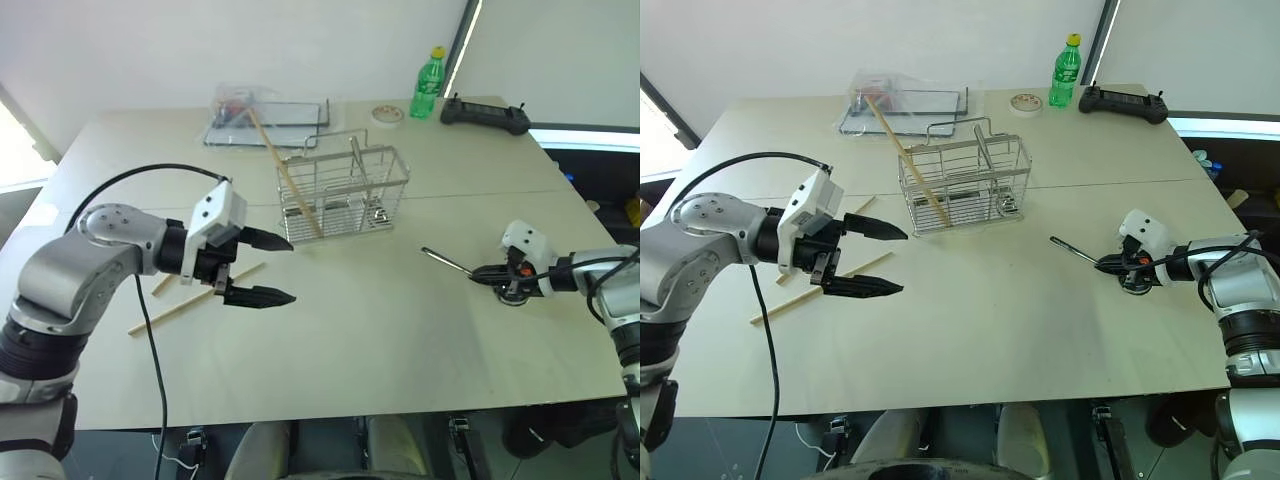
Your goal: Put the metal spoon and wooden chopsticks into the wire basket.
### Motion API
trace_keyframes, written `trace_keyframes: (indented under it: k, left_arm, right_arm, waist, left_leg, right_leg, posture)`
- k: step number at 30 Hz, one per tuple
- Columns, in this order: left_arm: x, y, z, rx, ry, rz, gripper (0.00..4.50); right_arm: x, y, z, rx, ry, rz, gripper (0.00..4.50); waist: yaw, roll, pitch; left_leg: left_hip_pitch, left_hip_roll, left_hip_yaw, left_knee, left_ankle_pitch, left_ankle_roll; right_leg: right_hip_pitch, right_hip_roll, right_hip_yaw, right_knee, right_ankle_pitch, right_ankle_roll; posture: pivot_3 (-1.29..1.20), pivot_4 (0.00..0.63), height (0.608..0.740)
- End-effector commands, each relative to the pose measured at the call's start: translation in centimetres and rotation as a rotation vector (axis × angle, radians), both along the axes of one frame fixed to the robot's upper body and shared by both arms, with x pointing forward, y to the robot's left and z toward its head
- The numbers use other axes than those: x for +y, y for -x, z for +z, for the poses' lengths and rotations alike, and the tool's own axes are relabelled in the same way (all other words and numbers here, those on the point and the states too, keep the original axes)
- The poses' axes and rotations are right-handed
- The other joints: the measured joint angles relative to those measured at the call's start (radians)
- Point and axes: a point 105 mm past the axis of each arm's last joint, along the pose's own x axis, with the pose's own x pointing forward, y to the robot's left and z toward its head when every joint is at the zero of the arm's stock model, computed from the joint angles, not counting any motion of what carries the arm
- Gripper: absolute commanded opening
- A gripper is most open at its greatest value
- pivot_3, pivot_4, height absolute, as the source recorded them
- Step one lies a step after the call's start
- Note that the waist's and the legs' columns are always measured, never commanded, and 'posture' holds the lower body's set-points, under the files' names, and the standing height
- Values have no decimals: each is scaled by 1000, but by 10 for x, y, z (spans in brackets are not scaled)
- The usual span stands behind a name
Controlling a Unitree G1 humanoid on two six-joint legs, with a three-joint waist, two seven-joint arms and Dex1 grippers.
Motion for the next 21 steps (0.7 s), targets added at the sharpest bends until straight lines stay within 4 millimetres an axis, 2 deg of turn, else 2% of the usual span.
trace_keyframes:
  k: [1, 6, 15, 21]
  left_arm:
    - [-2, -4, 10, -59, 14, 5, 4500]
    - [1, -12, 16, -81, 46, 61, 4500]
    - [8, -23, 22, -107, 84, 137, 4500]
    - [9, -31, 29, -131, 120, 173, 4500]
  right_arm:
    - [0, -5, 11, -88, 19, 0, 45]
    - [10, -12, 48, -261, -61, -30, 45]
    - [22, 6, 89, -395, -156, -70, 45]
    - [40, 4, 135, -539, -240, -80, 45]
  waist:
    - [0, 0, 0]
    - [1, 1, 0]
    - [4, 0, 0]
    - [1, 0, 0]
  left_leg:
    - [0, 0, 0, 0, 0, 0]
    - [-1, 0, 0, 0, 0, 0]
    - [-1, 0, 0, 0, 0, 0]
    - [-1, 0, 0, 0, 0, 0]
  right_leg:
    - [0, 0, 0, 0, 0, 0]
    - [-1, 0, 1, 0, 1, 2]
    - [-1, 0, 1, 0, 1, 3]
    - [-1, 0, 1, -1, 1, 3]
  posture:
    - [0, 150, 719]
    - [0, 150, 719]
    - [0, 150, 719]
    - [0, 150, 719]
